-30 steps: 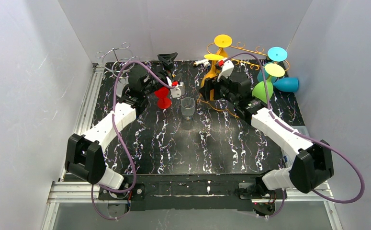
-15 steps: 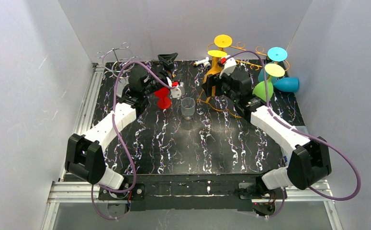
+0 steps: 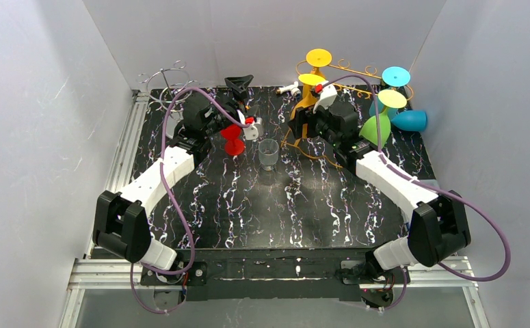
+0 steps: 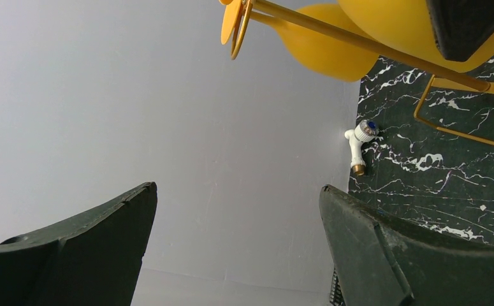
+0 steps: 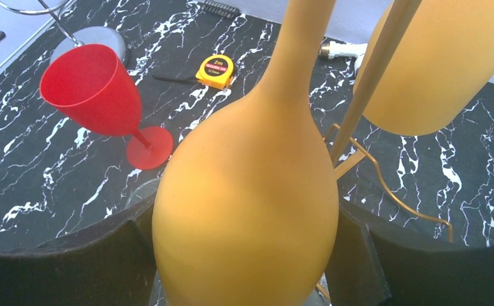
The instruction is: Place the wine glass upside down on the wine glass rack
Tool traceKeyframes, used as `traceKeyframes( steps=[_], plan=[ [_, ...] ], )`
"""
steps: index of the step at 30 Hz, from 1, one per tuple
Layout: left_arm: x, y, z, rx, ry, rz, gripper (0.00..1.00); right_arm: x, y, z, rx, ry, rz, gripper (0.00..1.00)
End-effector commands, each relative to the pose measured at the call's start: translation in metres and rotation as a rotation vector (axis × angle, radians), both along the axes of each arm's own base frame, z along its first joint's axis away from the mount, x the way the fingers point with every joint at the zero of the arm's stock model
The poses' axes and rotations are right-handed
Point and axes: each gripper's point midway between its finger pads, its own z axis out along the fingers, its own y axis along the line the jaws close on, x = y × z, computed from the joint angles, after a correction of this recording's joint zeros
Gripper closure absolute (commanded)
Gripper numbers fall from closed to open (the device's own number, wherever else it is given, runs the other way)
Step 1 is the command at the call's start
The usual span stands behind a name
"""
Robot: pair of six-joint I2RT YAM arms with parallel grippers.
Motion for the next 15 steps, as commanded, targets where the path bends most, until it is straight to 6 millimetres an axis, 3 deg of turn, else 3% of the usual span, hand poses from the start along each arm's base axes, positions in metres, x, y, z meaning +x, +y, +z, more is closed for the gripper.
traceKeyframes(
  steps=[1, 10, 15],
  plan=[
    [-0.014, 0.005, 0.022, -0.016, -0.057, -0.017, 0.02, 0.007, -0.001, -0.001, 0.023, -0.027, -0.014, 0.50],
    [-0.015, 0.004, 0.019, -0.009, -0.057, -0.025, 0.02, 0.005, 0.005, -0.006, 0.033, -0.014, 0.020, 0.51],
    [-0.015, 0.004, 0.017, -0.009, -0.054, -0.025, 0.02, 0.001, 0.007, 0.009, 0.052, -0.040, 0.037, 0.51]
  ],
)
